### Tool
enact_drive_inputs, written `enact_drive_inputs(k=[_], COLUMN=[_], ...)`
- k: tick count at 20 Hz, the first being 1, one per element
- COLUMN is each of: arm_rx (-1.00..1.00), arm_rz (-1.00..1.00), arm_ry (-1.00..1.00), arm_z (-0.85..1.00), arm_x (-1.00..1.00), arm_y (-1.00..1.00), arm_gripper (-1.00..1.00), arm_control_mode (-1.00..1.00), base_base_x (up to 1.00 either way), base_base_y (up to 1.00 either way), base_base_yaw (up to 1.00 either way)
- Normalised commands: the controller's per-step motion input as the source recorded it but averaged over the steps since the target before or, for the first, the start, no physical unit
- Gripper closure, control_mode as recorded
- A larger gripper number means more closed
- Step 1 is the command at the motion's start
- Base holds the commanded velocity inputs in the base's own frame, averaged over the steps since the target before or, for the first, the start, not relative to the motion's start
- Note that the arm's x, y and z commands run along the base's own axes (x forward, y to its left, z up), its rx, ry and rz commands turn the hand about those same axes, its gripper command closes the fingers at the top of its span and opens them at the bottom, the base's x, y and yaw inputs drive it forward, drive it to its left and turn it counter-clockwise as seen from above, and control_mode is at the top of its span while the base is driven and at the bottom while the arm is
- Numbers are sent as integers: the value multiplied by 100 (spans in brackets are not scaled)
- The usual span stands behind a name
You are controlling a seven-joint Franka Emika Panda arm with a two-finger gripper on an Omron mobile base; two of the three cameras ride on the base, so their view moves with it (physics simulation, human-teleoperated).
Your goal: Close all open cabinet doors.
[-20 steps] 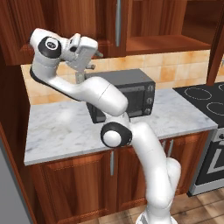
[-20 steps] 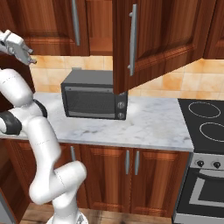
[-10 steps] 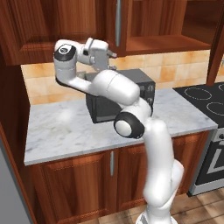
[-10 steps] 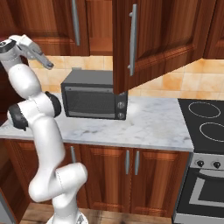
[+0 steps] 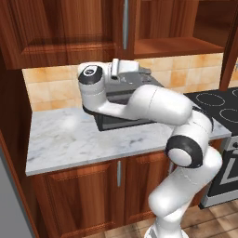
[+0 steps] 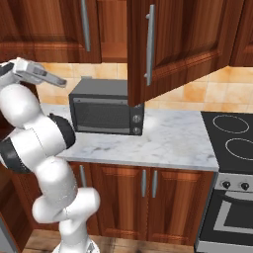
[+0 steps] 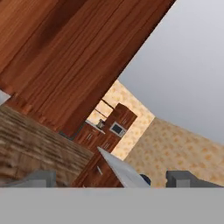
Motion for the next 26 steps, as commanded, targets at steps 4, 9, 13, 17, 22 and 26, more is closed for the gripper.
enact_drive_inputs(k=[4, 9, 13, 17, 22, 26], arm_rx=[-4, 0, 2, 2, 2, 3], arm_rz=[5, 7, 10, 14, 22, 26], arm_ry=[-16, -7, 0, 5, 8, 5], arm_z=[52, 17, 0, 0, 0, 3], arm_x=[-100, -100, -100, -90, -65, -59], arm_y=[-45, -68, -81, -76, -75, -75], arm_gripper=[-100, -100, -100, -100, -100, -100], arm_control_mode=[-100, -100, -100, -100, -100, -100], base_base_x=[0, 0, 0, 0, 0, 0], base_base_y=[0, 0, 0, 0, 0, 0], base_base_yaw=[0, 0, 0, 0, 0, 0])
